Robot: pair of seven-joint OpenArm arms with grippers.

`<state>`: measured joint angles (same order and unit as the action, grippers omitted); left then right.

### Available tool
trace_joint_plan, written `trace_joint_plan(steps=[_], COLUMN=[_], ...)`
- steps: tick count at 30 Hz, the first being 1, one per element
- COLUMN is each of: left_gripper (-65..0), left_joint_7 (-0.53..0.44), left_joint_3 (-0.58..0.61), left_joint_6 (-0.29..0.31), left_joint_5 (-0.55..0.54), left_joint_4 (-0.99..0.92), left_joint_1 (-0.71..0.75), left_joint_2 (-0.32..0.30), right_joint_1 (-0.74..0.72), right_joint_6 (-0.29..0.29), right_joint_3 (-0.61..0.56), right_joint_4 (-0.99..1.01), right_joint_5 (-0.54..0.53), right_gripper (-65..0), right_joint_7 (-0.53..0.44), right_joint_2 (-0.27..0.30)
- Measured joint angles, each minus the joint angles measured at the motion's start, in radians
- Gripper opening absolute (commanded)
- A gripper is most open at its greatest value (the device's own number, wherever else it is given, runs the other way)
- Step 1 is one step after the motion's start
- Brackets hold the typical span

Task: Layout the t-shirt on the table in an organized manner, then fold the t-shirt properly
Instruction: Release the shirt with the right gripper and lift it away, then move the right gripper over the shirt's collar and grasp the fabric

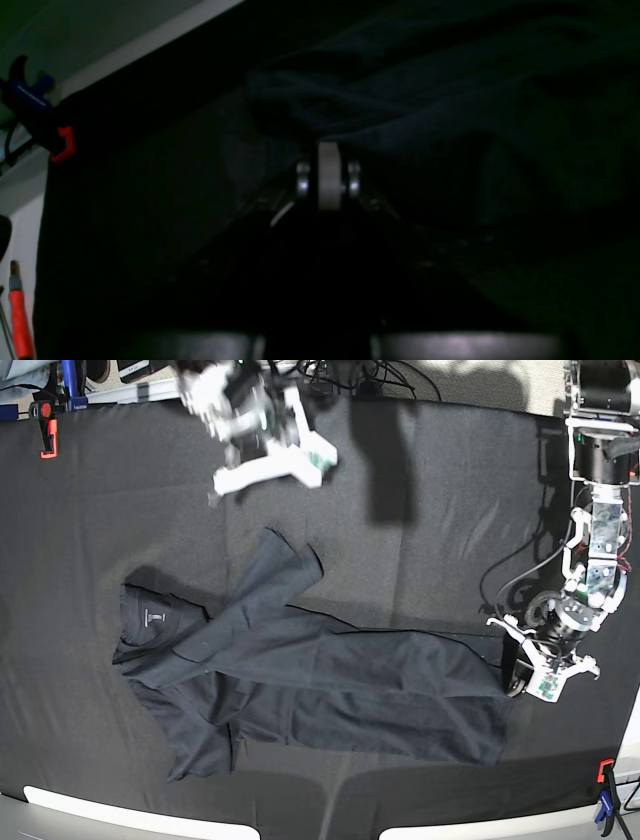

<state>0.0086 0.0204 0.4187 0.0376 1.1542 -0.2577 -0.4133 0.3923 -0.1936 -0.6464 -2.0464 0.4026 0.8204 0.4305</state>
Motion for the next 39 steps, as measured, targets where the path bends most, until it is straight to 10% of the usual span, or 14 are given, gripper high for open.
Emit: trace_joint_plan(steps=[5,10,31,39], left_gripper=[-65.0,-65.0,-65.0,-65.0], left_joint_7=[0.000,0.001,0.008,0.014], left_joint_3=[0.000,0.000,0.000,0.000], left_joint_6=[0.000,0.000,0.000,0.000], left_joint_5=[-0.003,-0.004,-0.004,-0.004], left_joint_4=[0.000,0.000,0.000,0.000], left_joint_1=[0.000,0.000,0.000,0.000], left_joint_2=[0.000,0.000,0.000,0.000], right_joint_1=[-0.063,-0.188,-0.602,-0.648], right_joint_6=[0.003,-0.093,-0.481,-0.491], right_joint_3=[0.002,0.000,-0.003,-0.003], right_joint_4=[-0.016,-0.016,0.317,0.399], right_joint_5=[0.024,-0.031,-0.359,-0.411], right_gripper=[-63.6,-41.8,-41.7,-41.7], right_joint_7=[0.000,-0.053,-0.083,-0.079], right_joint_2=[0.029,0.032,0.007,0.007])
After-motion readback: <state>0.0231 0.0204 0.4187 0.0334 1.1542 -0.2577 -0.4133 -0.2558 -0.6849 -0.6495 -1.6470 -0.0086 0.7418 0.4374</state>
